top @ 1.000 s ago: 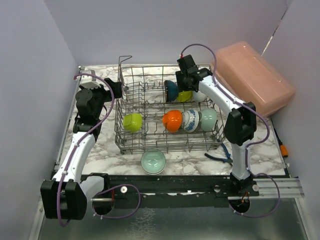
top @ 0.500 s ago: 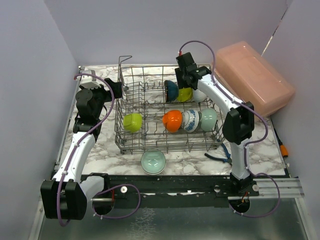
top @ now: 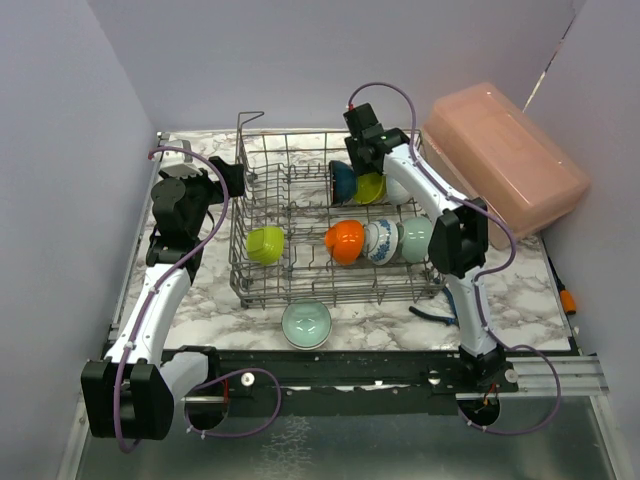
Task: Load the bowls into the dish rack
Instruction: Adjust the bowl in the dish rack.
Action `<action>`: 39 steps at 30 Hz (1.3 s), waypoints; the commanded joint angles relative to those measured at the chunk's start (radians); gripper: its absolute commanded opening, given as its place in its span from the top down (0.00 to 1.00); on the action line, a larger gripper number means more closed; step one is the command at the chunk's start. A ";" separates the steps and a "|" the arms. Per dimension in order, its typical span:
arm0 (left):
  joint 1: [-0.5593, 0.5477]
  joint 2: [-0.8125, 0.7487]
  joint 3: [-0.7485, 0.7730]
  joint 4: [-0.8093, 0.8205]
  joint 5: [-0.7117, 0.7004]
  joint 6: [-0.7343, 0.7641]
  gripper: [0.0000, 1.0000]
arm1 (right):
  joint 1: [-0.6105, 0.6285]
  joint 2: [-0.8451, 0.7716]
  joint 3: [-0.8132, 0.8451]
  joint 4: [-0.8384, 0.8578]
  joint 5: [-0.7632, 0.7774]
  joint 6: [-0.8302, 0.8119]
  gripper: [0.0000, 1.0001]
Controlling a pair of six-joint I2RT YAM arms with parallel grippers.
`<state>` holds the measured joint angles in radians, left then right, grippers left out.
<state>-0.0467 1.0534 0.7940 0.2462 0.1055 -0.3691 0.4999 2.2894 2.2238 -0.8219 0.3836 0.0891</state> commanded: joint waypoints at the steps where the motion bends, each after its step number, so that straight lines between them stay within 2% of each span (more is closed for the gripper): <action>1: 0.004 -0.012 -0.012 0.028 0.026 0.009 0.01 | -0.004 0.016 0.010 -0.087 0.025 -0.003 0.47; 6: 0.004 -0.012 -0.013 0.028 0.026 0.008 0.01 | -0.004 0.037 0.046 -0.116 -0.038 0.002 0.60; 20: 0.004 -0.014 -0.013 0.028 0.025 0.010 0.01 | -0.004 -0.029 0.029 -0.073 -0.291 0.054 0.61; 30: 0.004 -0.014 -0.012 0.028 0.026 0.010 0.01 | -0.005 -0.052 0.024 -0.061 -0.344 0.076 0.70; 39: 0.004 -0.013 -0.013 0.028 0.025 0.011 0.01 | -0.004 -0.109 -0.031 -0.019 -0.376 0.090 0.70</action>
<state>-0.0467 1.0534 0.7940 0.2462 0.1085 -0.3691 0.4812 2.2299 2.2265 -0.8268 0.0750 0.1535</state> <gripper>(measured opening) 0.987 0.295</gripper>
